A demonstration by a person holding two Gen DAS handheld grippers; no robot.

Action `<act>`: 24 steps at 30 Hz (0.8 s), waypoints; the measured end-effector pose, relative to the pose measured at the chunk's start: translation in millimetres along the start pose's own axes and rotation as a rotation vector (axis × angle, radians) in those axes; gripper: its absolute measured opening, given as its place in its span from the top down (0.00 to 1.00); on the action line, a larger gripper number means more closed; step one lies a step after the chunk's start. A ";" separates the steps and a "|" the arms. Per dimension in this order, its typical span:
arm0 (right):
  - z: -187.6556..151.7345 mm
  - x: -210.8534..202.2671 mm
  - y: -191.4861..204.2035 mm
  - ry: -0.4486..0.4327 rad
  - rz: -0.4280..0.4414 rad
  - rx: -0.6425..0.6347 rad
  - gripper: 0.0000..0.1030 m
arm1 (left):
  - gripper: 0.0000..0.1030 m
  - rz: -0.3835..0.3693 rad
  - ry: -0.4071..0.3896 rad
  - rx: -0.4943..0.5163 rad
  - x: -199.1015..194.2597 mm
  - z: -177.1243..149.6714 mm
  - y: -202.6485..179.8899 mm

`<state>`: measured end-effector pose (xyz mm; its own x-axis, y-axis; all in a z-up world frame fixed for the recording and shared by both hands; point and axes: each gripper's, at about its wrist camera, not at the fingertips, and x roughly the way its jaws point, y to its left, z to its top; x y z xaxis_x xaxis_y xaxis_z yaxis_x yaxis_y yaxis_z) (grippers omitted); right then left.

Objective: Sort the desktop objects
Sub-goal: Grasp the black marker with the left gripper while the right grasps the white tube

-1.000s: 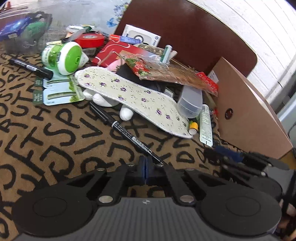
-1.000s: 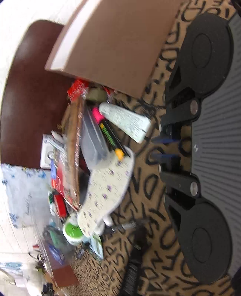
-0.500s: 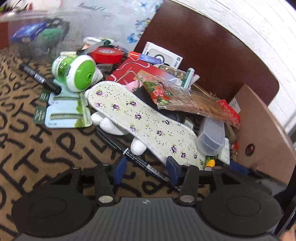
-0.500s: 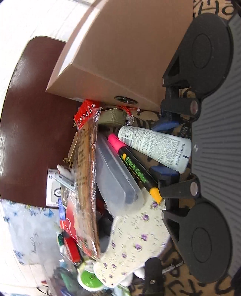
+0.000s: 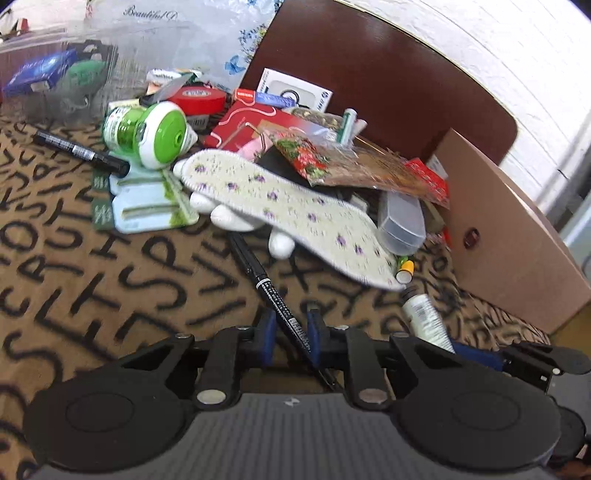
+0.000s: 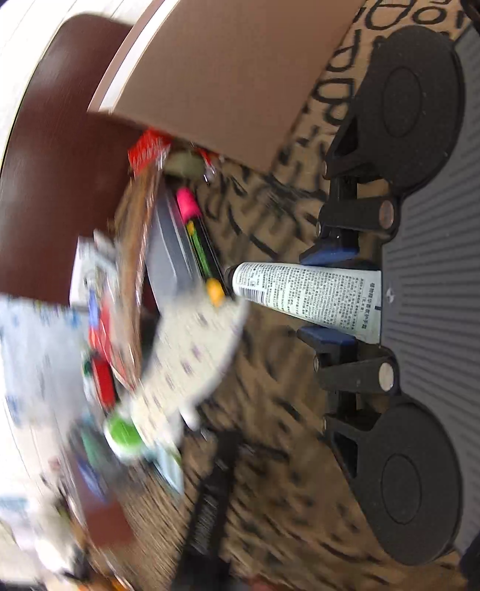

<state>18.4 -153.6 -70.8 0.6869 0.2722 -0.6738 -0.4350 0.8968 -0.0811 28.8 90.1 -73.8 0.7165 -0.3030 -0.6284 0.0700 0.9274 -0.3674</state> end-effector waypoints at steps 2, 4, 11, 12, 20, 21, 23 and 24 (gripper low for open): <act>-8.0 -12.9 5.8 0.002 0.030 -0.005 0.68 | 0.81 -0.006 0.019 -0.012 -5.8 -1.7 2.5; -12.4 -19.9 10.4 -0.004 0.039 0.004 0.68 | 0.77 0.009 0.031 -0.025 -7.1 0.5 1.0; -4.8 -15.0 12.9 0.006 0.026 0.009 0.62 | 0.43 0.055 0.020 -0.007 7.8 9.7 -15.1; -3.2 -12.9 14.0 0.008 0.026 0.010 0.62 | 0.49 0.068 0.016 0.013 9.8 9.7 -17.5; -1.7 -6.2 10.6 0.007 0.037 0.030 0.61 | 0.84 0.082 0.030 0.078 9.9 6.0 -18.0; -1.0 -5.4 10.4 0.007 0.037 0.032 0.62 | 0.78 0.087 0.026 0.076 9.0 5.9 -17.6; -0.2 -3.4 11.7 0.003 0.033 0.028 0.62 | 0.71 0.085 0.023 0.090 10.1 5.7 -22.8; -0.4 -2.2 12.3 -0.003 0.032 0.025 0.62 | 0.73 0.095 0.021 0.106 11.0 4.8 -27.4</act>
<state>11.3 -143.3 -70.7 0.6750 0.3020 -0.6732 -0.4418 0.8962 -0.0410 38.1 62.4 -67.3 0.7084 -0.2167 -0.6717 0.0768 0.9697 -0.2318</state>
